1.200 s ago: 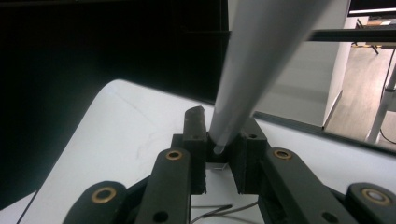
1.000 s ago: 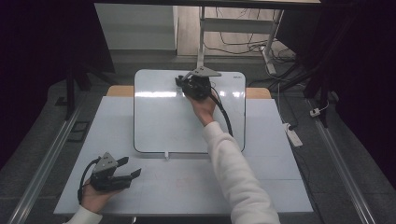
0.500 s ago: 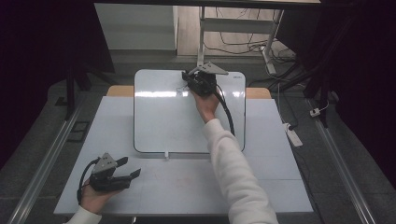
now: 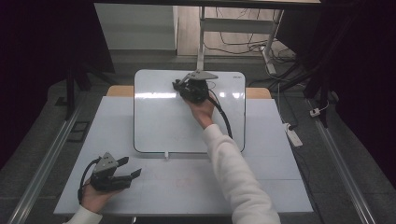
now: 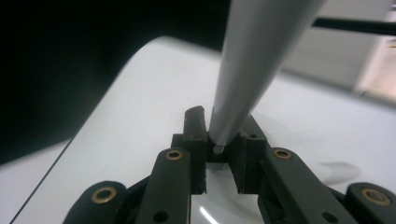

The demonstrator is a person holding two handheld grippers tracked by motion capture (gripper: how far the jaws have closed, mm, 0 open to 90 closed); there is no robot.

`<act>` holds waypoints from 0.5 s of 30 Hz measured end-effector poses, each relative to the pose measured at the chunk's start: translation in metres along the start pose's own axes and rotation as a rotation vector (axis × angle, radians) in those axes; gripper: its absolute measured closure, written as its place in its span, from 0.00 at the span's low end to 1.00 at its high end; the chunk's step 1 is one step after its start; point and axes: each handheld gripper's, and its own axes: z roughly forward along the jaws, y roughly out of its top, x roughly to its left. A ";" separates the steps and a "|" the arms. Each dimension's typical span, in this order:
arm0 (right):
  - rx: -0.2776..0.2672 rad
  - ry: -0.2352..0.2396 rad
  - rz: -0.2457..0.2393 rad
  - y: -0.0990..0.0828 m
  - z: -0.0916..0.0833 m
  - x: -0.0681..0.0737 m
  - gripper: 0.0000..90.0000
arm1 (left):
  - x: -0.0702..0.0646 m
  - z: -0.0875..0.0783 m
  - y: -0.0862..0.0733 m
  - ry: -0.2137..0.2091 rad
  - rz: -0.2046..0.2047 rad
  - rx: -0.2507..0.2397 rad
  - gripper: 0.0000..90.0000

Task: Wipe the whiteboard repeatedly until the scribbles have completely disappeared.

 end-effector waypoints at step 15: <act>-0.011 -0.050 0.007 -0.003 -0.008 -0.002 0.87 | -0.001 -0.002 0.000 0.001 -0.001 -0.007 0.33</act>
